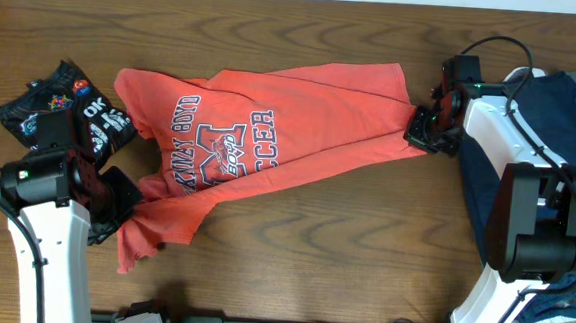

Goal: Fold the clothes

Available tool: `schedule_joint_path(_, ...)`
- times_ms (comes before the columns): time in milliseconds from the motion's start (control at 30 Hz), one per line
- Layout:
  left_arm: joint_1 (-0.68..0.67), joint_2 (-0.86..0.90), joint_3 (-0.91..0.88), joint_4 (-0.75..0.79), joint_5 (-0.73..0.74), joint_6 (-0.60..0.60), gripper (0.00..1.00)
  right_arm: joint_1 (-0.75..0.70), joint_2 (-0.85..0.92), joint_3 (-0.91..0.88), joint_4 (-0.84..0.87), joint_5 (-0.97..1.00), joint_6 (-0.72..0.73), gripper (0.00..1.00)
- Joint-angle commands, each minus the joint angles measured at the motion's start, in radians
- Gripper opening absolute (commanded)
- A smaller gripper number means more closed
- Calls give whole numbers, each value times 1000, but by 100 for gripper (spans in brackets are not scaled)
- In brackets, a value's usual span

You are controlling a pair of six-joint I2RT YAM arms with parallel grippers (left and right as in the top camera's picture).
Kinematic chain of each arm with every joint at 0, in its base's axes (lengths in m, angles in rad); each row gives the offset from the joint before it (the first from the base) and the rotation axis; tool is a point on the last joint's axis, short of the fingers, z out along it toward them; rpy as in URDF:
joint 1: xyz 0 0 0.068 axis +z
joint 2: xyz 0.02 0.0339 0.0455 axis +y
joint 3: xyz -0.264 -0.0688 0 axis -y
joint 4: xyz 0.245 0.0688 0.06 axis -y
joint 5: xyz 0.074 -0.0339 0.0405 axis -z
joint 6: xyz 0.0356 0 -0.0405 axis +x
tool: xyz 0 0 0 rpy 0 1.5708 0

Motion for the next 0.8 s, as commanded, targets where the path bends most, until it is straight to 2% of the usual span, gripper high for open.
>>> schedule_joint_path(0,8,5,-13,1,-23,13,6,-6,-33,41,-53,-16,-21,1)
schedule_joint_path(300,8,5,-13,19,-23,14,6,-82,-165,343,-430,-15,-185,1)
schedule_joint_path(467,8,5,19,21,-23,40,6,-102,-265,397,-500,-15,-225,1)
schedule_joint_path(633,8,5,154,-11,-17,66,6,-117,-363,400,-534,-15,-248,1)
schedule_joint_path(767,8,5,288,-19,89,130,6,-124,-441,401,-565,-15,-277,1)
